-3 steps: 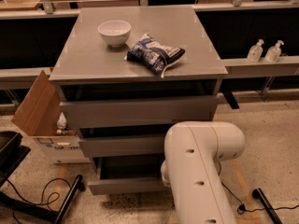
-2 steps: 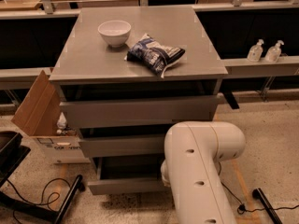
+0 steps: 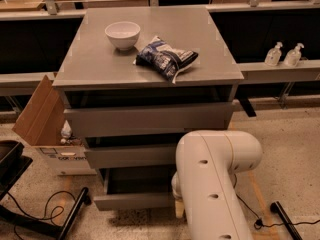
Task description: Open bottom drawer
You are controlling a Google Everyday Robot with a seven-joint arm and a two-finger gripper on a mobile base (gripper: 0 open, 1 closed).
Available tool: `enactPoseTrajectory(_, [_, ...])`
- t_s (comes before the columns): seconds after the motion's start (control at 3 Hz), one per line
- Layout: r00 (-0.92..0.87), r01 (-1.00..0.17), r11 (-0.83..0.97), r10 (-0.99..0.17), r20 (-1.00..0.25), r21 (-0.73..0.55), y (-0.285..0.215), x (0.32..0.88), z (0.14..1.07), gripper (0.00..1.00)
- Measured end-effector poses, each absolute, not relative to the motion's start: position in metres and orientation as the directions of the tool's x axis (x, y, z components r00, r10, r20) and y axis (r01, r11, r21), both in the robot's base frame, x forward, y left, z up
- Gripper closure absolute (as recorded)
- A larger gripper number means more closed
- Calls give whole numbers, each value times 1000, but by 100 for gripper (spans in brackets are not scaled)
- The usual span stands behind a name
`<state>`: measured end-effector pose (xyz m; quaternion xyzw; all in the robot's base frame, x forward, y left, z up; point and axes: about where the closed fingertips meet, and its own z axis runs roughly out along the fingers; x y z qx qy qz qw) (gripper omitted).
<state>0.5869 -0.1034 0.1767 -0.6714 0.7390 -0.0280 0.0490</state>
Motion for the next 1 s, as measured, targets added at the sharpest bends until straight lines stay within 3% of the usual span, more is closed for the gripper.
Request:
enactPoseTrajectory(0.33, [-98, -990, 101, -995, -35, -97, -104, 585, 174, 0])
enactPoseTrajectory(1.0, [-115, -993, 116, -993, 29, 30, -98, 562, 167, 41])
